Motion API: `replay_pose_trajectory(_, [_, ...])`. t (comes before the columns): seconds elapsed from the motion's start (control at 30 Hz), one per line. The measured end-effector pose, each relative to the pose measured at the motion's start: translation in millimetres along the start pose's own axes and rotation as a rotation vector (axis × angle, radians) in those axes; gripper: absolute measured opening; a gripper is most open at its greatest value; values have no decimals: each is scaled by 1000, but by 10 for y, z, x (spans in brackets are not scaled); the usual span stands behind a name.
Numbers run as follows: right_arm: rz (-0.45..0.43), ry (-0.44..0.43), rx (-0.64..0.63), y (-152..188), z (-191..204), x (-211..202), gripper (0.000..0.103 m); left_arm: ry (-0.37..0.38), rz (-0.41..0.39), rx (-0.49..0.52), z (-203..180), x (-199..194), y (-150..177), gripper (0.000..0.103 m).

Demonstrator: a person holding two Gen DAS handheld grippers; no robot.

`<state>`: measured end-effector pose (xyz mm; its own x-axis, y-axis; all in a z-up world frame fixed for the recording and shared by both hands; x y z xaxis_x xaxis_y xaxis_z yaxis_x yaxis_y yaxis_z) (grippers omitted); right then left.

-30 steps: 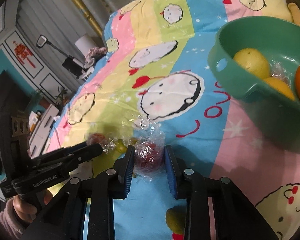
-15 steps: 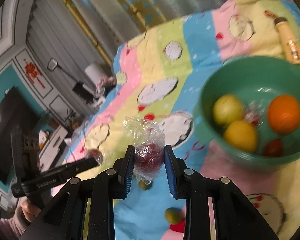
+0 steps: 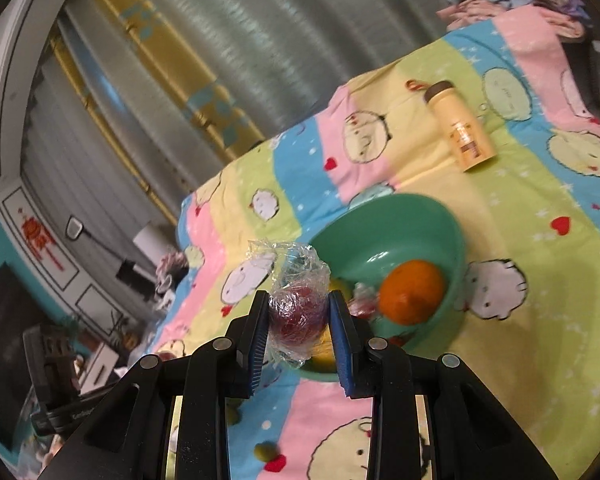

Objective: Organize fruits
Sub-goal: 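Carry both wrapped candies over the green basin, then open both grippers to drop the candies into the basin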

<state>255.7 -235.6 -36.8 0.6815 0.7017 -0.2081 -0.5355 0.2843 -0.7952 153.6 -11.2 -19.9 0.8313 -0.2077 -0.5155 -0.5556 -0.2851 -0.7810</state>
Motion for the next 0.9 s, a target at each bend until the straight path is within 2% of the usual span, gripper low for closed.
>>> replay_pose_trajectory(0.27, [-12,99,-52,-34,-96,-47,31,85,42,56,-492,520,-189,32])
replay_pose_trajectory(0.57, [8,149,-52,-2,-270,26,31,84,98,145,-776,955,-191,32])
replay_pose_trajectory(0.67, [23,161,-62,26,-276,60,31,54,131,164,-754,1110,-153,32])
replay_pose_trajectory(0.9, [47,186,-84,81,-268,134,31,42,163,186,-736,1228,-74,32])
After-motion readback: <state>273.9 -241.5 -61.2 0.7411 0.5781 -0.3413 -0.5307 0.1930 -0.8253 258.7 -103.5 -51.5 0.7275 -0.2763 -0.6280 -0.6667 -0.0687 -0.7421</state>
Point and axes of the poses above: each gripper's, at about its wrist camera, not at the fingertips, and x roughly the way its jaws point, z to its left, y to its underside, the point moved 5 cm from there along x, roughly the way its jaws point, and after that the axes turned 9 degrees about -z, right-handed, at the moved point
